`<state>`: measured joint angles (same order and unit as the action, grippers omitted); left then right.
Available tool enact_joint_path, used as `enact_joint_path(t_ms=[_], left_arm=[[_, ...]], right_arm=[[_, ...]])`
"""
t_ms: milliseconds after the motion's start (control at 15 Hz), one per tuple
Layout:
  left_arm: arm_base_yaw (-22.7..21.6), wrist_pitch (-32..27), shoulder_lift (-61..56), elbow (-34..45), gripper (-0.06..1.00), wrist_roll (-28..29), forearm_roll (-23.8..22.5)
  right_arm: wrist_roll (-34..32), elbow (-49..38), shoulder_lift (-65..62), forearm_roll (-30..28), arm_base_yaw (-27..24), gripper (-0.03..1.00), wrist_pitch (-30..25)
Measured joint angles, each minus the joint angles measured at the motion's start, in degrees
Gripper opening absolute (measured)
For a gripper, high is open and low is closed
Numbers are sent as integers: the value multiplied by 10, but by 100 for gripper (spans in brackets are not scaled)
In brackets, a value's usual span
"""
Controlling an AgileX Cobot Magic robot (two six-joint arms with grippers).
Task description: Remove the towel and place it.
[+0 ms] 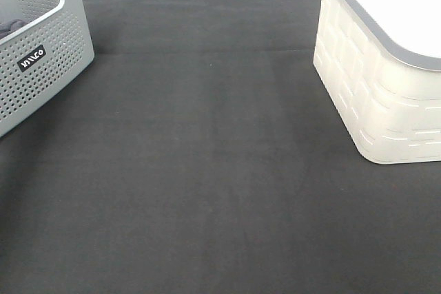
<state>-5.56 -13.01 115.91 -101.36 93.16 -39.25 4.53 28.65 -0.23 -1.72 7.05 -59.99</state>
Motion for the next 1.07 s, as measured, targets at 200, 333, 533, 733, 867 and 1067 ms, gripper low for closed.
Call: enact_joint_path(t_ms=[200,333,533,733,867,1067], left_arm=[[2,12,-63,0,0,-28,0],[3,41,-107,0,0,-62,0],[3,93,-165,0,0,-94,0],[3,167,-212,0,0,-113,-1],[4,218,-233,0,0,-116,-1],[45,263,-245,-17,0,-116,-3]], right_arm=[[0,0,0,0,0,59,0],[0,0,0,0,0,59,0],[0,0,0,0,0,59,0],[0,0,0,0,0,59,0],[0,0,0,0,0,59,0],[0,0,0,0,0,59,0]])
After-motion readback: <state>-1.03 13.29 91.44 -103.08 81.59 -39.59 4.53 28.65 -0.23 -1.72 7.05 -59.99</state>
